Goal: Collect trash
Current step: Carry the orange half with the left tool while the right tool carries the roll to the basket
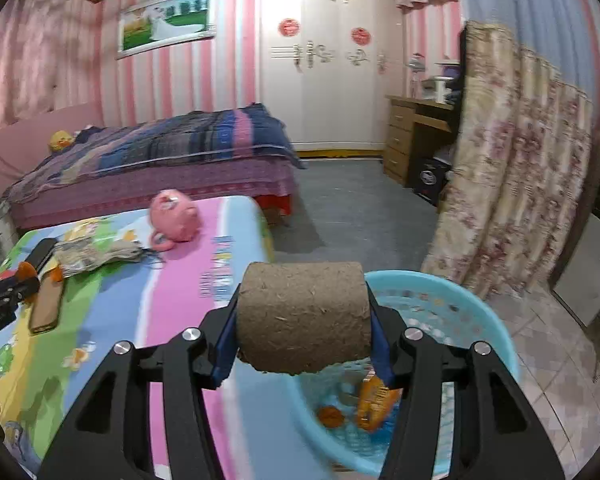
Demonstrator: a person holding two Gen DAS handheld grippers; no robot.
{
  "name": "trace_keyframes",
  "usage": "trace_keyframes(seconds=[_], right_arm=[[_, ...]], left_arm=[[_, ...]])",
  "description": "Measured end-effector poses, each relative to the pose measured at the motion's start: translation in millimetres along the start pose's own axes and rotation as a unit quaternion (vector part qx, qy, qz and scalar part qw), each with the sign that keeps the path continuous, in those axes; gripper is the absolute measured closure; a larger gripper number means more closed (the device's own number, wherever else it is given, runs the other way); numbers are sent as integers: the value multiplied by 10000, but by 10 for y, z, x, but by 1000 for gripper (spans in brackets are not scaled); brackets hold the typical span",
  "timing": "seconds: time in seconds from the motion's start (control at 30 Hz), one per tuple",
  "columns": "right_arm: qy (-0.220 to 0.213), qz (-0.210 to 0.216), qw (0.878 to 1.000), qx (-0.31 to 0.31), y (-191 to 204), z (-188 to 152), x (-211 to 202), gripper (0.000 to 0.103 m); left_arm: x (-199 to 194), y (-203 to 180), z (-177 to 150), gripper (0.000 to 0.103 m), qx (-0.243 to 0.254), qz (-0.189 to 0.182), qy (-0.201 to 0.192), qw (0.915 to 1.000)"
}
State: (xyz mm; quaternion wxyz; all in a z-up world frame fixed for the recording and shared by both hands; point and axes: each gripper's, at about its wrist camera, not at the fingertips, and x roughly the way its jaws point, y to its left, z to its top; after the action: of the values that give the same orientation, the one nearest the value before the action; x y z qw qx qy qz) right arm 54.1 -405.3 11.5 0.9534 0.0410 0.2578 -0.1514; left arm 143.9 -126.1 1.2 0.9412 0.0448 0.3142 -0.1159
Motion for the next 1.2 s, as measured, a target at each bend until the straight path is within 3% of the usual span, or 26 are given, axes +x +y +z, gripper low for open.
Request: trace_keyframes(seconds=[0.3, 0.63, 0.93, 1.17, 1.2], right_arm=[[119, -335, 9987, 355, -564, -42, 34, 49], [338, -554, 9958, 639, -891, -138, 176, 49], [421, -801, 9931, 750, -1077, -167, 216, 49], [444, -1016, 9897, 905, -1258, -208, 167, 49], [442, -1023, 9895, 917, -1266, -212, 163, 49]], left_arm=[[0, -828, 183, 73, 470, -422, -144, 9979], [288, -1836, 125, 73, 793, -1162, 94, 9900], [463, -2388, 101, 73, 1061, -1570, 228, 9816], [494, -2599, 157, 71, 1201, -1780, 245, 9764], [499, -2623, 170, 66, 1221, -1810, 250, 9755]])
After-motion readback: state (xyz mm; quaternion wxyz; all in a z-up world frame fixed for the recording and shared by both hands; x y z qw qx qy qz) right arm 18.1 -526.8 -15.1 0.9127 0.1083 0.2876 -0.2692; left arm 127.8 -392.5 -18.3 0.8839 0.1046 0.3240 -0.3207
